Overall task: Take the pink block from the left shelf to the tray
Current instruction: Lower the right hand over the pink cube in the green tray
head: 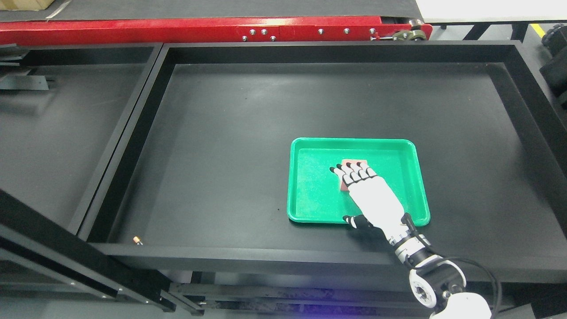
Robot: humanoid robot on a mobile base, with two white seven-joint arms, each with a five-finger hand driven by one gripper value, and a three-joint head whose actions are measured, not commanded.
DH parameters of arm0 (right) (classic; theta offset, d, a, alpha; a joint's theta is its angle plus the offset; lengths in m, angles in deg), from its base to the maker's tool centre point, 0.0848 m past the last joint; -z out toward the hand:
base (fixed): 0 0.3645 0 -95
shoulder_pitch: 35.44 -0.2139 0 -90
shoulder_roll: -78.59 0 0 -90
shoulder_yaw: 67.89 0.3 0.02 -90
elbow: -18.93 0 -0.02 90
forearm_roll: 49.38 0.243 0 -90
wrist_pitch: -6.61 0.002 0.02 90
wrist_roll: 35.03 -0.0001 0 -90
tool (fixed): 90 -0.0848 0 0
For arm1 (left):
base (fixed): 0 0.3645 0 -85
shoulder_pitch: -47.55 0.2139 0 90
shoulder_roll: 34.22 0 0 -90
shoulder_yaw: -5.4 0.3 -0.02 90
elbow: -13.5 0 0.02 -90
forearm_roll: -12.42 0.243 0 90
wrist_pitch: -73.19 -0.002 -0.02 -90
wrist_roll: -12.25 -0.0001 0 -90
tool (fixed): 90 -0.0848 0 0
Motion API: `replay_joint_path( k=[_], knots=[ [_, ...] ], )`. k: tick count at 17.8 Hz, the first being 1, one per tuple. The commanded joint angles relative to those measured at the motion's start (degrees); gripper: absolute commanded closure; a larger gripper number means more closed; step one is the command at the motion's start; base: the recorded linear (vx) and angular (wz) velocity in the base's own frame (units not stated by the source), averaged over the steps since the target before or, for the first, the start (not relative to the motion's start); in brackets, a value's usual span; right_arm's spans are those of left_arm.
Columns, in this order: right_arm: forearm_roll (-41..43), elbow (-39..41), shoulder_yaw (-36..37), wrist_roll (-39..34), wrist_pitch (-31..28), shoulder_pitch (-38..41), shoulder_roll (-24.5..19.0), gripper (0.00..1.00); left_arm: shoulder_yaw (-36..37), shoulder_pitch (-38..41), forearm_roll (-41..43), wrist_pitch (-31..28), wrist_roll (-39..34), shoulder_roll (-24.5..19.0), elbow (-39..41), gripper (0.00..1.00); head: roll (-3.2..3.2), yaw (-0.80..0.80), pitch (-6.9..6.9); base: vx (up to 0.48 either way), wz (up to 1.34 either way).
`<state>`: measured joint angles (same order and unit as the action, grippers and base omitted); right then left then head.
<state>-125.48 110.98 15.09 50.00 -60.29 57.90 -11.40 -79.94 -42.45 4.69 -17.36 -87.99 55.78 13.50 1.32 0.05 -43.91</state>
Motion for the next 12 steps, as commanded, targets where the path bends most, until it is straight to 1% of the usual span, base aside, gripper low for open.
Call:
replay_joint_path(
  k=[1, 12],
  knots=[
    [0.78, -1.79, -0.02, -7.59, -0.07, -1.05, 1.0, 0.01, 0.0, -1.76, 0.0, 0.02, -0.05, -1.0, 1.0, 0.0, 0.0, 0.0, 0.0, 0.058, -0.1],
    [2.54, -2.49, 2.09, -7.24, -0.59, -3.51, 1.0, 0.01, 0.0, -1.67, 0.0, 0.02, -0.05, -1.0, 1.0, 0.0, 0.0, 0.0, 0.0, 0.048, -0.06]
  ],
)
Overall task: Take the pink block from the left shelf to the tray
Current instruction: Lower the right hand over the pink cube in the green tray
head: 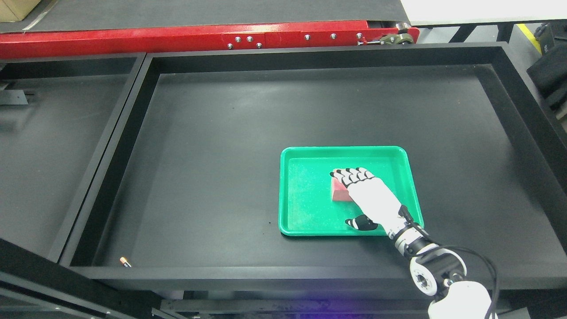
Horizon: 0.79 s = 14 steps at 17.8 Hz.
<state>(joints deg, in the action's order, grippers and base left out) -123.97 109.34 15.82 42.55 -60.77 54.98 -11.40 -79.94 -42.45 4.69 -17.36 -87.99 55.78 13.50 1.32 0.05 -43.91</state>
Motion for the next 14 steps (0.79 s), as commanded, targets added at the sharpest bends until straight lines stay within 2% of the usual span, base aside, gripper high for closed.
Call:
replay_joint_path(
  k=[1, 14],
  knots=[
    [1.2, -0.94, 1.63, 0.12, -0.12, -1.03, 1.0, 0.01, 0.0, -1.67, 0.0, 0.02, -0.05, -1.0, 1.0, 0.0, 0.0, 0.0, 0.0, 0.026, -0.01],
    [1.29, -5.77, 1.02, -0.41, 0.14, -4.73, 1.0, 0.01, 0.0, -1.67, 0.0, 0.02, -0.05, -1.0, 1.0, 0.0, 0.0, 0.0, 0.01, 0.035, -0.01]
  ],
)
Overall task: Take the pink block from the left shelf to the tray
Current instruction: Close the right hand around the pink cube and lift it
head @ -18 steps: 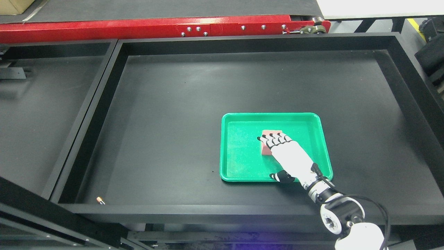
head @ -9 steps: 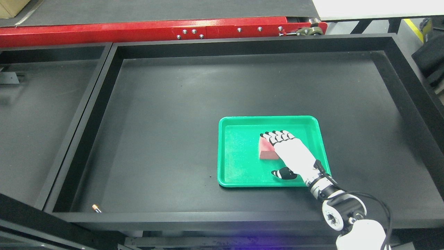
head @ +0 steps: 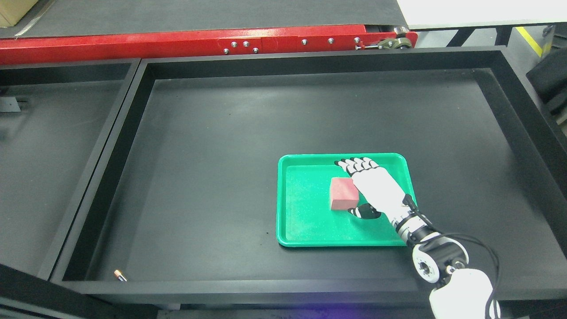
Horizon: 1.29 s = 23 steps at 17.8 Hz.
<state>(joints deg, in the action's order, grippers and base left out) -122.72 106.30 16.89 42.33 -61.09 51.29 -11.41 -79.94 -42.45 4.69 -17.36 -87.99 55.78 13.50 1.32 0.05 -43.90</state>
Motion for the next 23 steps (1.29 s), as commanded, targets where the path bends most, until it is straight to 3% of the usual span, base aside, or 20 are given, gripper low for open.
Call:
replay_joint_path(
  k=[1, 19, 21, 23],
  knots=[
    [0.04, -2.82, -0.14, -0.19, 0.55, -1.03, 1.0, 0.01, 0.0, -1.67, 0.0, 0.02, -0.05, -1.0, 1.0, 0.0, 0.0, 0.0, 0.0, 0.031, 0.0],
    [0.04, -6.77, -0.41, -1.77, 0.82, -2.79, 1.0, 0.02, 0.0, -1.67, 0.0, 0.02, -0.05, -1.0, 1.0, 0.0, 0.0, 0.0, 0.0, 0.007, 0.0],
    [0.04, -6.95, -0.41, -1.77, 0.82, -2.88, 1.0, 0.07, 0.0, -1.67, 0.0, 0.02, -0.05, -1.0, 1.0, 0.0, 0.0, 0.0, 0.0, 0.0, 0.0],
    [0.04, -7.12, -0.32, -1.51, 0.82, -2.88, 1.0, 0.22, 0.0, -1.67, 0.0, 0.02, -0.05, -1.0, 1.0, 0.0, 0.0, 0.0, 0.0, 0.0, 0.0]
  ],
)
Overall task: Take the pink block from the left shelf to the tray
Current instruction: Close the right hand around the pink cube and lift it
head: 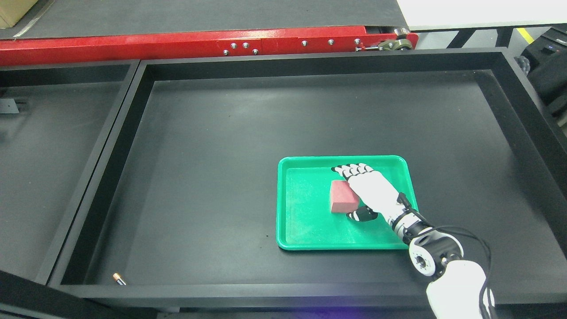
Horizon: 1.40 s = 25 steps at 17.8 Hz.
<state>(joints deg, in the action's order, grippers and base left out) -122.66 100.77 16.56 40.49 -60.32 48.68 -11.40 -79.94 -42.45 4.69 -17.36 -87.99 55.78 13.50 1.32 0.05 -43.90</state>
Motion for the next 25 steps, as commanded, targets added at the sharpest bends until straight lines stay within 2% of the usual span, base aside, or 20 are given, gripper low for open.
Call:
replay_joint_path(
  k=[1, 5, 8, 11, 18, 25],
  knots=[
    [-0.02, -1.68, 0.02, 0.42, 0.04, -0.27, 1.0, 0.28, 0.0, -1.67, 0.0, 0.02, -0.05, -1.0, 1.0, 0.0, 0.0, 0.0, 0.0, 0.0, 0.0],
    [0.07, -2.03, 0.02, 0.51, 0.65, -0.27, 1.0, 0.5, 0.0, -1.67, 0.0, 0.02, -0.05, -1.0, 1.0, 0.0, 0.0, 0.0, 0.0, 0.0, 0.0],
    [0.07, -2.47, 0.02, 0.86, 2.06, -0.27, 1.0, 0.7, 0.0, -1.76, 0.0, 0.02, -0.05, -1.0, 1.0, 0.0, 0.0, 0.0, 0.01, 0.0, 0.0],
    [0.07, -2.56, 0.36, 2.44, 3.73, -0.27, 1.0, 0.96, 0.0, -1.67, 0.0, 0.02, -0.05, -1.0, 1.0, 0.0, 0.0, 0.0, 0.01, 0.0, 0.0],
    [1.38, -1.24, 3.79, 11.92, 4.26, -0.18, 1.0, 0.99, 0.0, -1.67, 0.0, 0.02, -0.05, -1.0, 1.0, 0.0, 0.0, 0.0, 0.01, 0.0, 0.0],
    [6.83, 7.37, 8.09, 23.35, 4.26, 4.38, 1.0, 0.99, 0.0, -1.67, 0.0, 0.02, -0.05, -1.0, 1.0, 0.0, 0.0, 0.0, 0.0, 0.005, 0.0]
  ],
)
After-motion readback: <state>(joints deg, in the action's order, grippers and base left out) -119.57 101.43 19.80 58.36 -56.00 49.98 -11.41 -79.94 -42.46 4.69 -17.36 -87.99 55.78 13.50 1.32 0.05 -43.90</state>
